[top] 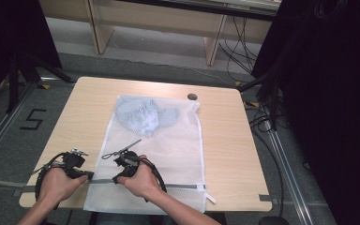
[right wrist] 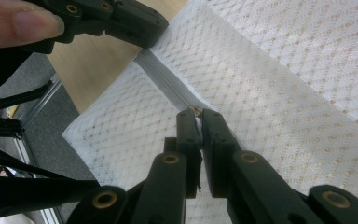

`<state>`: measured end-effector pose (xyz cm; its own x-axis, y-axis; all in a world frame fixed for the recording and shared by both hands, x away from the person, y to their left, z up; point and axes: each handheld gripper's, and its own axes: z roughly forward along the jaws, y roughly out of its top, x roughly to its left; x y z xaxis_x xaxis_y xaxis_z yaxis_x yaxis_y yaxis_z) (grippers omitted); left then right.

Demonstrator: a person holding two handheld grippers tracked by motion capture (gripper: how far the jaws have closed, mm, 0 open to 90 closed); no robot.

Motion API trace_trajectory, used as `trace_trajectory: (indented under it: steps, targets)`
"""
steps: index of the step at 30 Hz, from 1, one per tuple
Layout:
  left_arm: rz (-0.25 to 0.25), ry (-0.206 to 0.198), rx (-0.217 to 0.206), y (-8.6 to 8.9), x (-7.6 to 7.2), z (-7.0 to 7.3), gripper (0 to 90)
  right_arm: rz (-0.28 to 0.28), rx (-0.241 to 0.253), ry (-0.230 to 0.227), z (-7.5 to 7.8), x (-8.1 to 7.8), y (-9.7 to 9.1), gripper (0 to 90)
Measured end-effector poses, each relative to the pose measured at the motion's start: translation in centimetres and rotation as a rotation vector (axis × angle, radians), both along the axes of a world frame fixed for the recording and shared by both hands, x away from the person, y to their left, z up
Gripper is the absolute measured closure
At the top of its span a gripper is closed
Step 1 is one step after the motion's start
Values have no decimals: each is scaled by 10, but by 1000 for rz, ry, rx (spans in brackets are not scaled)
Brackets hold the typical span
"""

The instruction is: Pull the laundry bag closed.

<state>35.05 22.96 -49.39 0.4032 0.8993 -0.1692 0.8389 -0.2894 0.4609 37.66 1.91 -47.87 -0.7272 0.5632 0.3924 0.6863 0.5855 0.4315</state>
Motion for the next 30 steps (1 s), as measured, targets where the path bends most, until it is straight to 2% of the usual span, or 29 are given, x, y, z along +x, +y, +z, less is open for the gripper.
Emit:
trace_trajectory:
  steps: [2, 3, 4, 5, 6, 8, 15, 16, 21, 23, 24, 25, 27, 28, 30]
  targets:
    - [-1, 0, 0, 0, 0, 0, 900, -5, 6, 5, 0, 0, 0, 871]
    - [-1, 0, 0, 0, 0, 0, 900, -28, 0, 31, 2, -2, 0, 870]
    - [0, 0, -1, 0, 0, 0, 900, -32, -4, 35, 2, -2, 0, 871]
    - [0, -1, -1, 0, 0, 0, 900, -32, -3, 34, 2, -2, 0, 870]
    - [0, -1, -4, 0, 0, 0, 900, -38, -21, 10, 2, -2, -1, 870]
    - [0, -1, -4, 0, 0, 0, 900, -32, -5, 26, 2, -2, -2, 871]
    - [1, -1, -2, 0, 0, 0, 900, -32, -6, 26, 4, -3, -3, 871]
    - [0, -1, -3, 0, 0, 0, 900, -44, -32, 2, 4, -4, -3, 871]
    - [-1, 0, 1, 0, 0, 0, 900, -40, -40, -11, 5, -4, -4, 871]
    - [0, 0, 0, 0, 0, 0, 900, -44, -42, -2, 6, -4, -5, 871]
    - [0, 0, 1, 0, 0, 0, 900, -29, -55, -27, 5, -3, -6, 871]
    - [0, 1, 0, 0, 0, 0, 900, -38, -53, -9, 6, -4, -6, 871]
    - [0, 0, 1, 0, 0, 0, 900, -35, -56, -19, 6, -4, -6, 871]
    - [0, 0, 1, 0, 0, 0, 900, -43, -46, -2, 7, -5, -6, 871]
    - [1, -1, -1, 0, 0, 0, 900, -38, -51, -8, 6, -5, -7, 871]
